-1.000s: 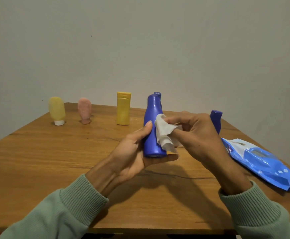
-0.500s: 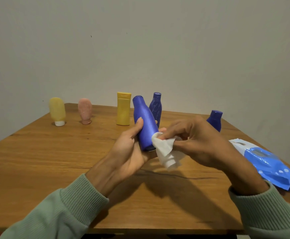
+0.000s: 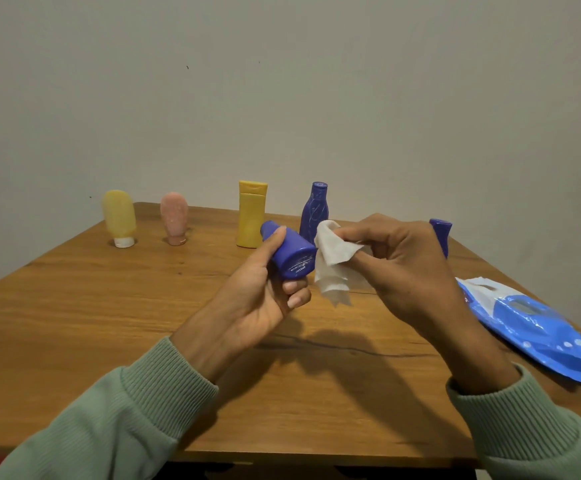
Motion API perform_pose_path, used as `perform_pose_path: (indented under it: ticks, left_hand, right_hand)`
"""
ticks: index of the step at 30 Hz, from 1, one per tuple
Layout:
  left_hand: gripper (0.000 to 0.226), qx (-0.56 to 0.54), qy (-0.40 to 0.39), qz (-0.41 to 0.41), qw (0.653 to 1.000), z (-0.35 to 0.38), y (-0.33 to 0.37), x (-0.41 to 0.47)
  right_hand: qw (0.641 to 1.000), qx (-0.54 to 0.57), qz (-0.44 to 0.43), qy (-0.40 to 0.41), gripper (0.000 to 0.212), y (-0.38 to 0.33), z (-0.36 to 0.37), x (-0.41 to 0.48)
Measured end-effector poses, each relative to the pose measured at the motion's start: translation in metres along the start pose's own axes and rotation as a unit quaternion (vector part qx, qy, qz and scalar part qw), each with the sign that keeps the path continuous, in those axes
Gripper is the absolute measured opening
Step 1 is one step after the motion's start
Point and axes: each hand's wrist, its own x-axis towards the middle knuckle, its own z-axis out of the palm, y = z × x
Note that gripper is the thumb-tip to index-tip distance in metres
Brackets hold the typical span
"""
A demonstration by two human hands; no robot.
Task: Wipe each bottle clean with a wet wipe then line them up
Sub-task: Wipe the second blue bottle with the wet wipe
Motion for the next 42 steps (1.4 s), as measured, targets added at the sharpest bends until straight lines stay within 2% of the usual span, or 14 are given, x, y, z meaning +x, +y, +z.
perform_pose_path:
  ticks: [11, 16, 21, 25, 28, 34, 40, 42]
  left_hand:
    - [0.036, -0.013, -0.001, -0.013, 1.0, 0.001, -0.002, -0.003]
    - [0.038, -0.053, -0.012, -0.05, 0.997, -0.003, -0.003, -0.004]
    - [0.034, -0.018, 0.011, -0.008, 1.0, 0.002, -0.003, -0.004]
    - [0.039, -0.057, 0.005, -0.053, 0.997, 0.0, 0.001, -0.002]
    - [0.041, -0.063, 0.003, -0.057, 0.996, -0.002, 0.0, -0.002]
    - [0.035, -0.031, 0.005, -0.016, 0.999, 0.003, -0.003, -0.003]
    - [0.046, -0.066, -0.005, -0.06, 0.996, -0.001, 0.0, -0.003]
    - [0.04, -0.063, 0.007, -0.051, 0.997, 0.0, -0.001, -0.004]
  right_hand:
    - [0.983, -0.062, -0.155, 0.075, 0.025, 0.003, 0.026, -0.012]
    - [0.97, -0.101, -0.215, 0.052, 0.03, 0.007, 0.038, -0.018]
    - [0.975, -0.057, -0.185, 0.108, 0.023, 0.01, 0.028, -0.012]
    - [0.978, -0.05, -0.195, 0.061, 0.024, 0.009, 0.039, -0.017]
    - [0.98, -0.054, -0.186, 0.04, 0.024, 0.01, 0.037, -0.015]
    - [0.979, -0.06, -0.147, 0.125, 0.019, 0.012, 0.027, -0.011]
    - [0.985, -0.052, -0.161, 0.04, 0.023, 0.004, 0.04, -0.018]
    - [0.989, -0.069, -0.131, 0.026, 0.023, 0.004, 0.033, -0.014]
